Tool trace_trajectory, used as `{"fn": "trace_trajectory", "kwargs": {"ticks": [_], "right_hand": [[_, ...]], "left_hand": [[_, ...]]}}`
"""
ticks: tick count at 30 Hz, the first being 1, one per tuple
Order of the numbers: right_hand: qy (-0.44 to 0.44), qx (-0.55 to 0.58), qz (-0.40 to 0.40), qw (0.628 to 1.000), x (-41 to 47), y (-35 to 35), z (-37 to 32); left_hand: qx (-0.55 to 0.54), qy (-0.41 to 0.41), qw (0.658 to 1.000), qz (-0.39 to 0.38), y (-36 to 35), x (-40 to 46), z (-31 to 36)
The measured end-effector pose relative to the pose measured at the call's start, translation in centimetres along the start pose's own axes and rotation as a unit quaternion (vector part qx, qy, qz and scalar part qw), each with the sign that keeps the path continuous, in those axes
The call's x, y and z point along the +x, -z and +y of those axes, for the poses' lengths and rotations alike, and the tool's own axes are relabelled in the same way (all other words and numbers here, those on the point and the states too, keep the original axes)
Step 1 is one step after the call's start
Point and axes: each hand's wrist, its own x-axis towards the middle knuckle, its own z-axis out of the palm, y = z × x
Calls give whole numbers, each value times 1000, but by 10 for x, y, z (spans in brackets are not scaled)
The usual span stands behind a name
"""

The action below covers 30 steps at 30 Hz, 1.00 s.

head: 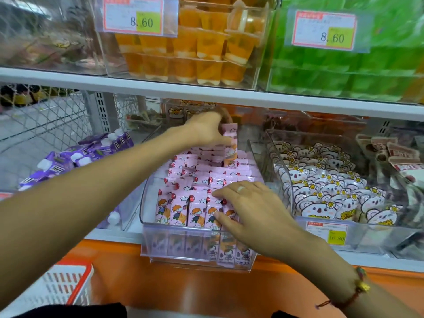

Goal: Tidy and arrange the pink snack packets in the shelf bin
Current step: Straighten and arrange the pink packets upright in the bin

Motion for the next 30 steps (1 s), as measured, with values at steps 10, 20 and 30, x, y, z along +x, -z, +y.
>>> {"fn": "trace_trajectory", "kwargs": {"ticks": [10,20,30], "right_hand": [[4,-1,7,1000,0,-1,0],[5,56,-17,998,-5,14,5],[-179,90,137,970,-9,24,33]], "left_hand": [[30,-20,996,-82,-54,-5,-21],[37,-81,996,-2,-52,-20,-16],[-45,-26,998,-31,-59,-13,-10]]}}
